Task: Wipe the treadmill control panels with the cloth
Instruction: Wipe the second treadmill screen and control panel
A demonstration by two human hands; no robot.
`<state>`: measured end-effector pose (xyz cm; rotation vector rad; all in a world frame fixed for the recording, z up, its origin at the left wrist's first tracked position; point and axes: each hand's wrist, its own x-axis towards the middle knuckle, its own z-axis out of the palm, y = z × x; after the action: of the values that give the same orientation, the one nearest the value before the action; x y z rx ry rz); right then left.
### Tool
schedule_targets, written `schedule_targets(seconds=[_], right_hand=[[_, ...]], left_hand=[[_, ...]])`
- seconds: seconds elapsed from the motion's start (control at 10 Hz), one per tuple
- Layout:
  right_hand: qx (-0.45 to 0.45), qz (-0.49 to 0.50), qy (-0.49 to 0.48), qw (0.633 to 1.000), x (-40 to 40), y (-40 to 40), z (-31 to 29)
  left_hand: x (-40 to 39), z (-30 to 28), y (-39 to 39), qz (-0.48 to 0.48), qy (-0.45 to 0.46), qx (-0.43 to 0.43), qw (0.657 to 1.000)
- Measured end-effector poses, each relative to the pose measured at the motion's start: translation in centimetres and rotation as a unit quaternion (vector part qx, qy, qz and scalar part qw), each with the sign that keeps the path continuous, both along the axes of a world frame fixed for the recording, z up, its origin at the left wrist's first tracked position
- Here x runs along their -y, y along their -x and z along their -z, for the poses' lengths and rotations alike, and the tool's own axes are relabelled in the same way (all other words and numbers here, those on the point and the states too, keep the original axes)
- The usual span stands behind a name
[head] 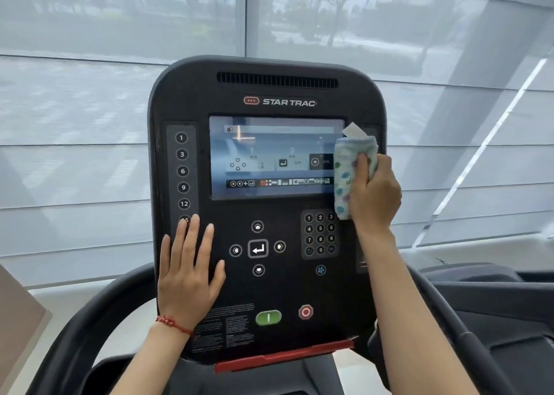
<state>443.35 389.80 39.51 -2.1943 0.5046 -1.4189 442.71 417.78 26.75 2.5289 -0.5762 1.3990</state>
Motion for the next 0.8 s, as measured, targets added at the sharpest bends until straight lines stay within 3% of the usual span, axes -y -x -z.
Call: schedule_targets(seconds=[0.1,0.2,0.5,0.8], right_hand=[[0.027,0.026,-0.064,0.997,2.4,1.8,1.9],[-0.009,0.031,-0.072,0.997,3.5,1.6,2.6],[0.018,0.017,-0.015,1.000,3.9,-5.1,-6.5],[0.029,0.016,-0.004,0.999,2.7,-2.4,-1.0]], left_hand=[[0.4,-0.4,0.1,0.007,0.016,0.016,1.000],[1.2,-0.8,0.2,0.023,0.012,0.027,0.999],[1.6,-0.3,-0.3,0.014,-0.005,0.015,1.000],[1.7,-0.1,-0.3,0.009,-0.004,0.024,1.000]])
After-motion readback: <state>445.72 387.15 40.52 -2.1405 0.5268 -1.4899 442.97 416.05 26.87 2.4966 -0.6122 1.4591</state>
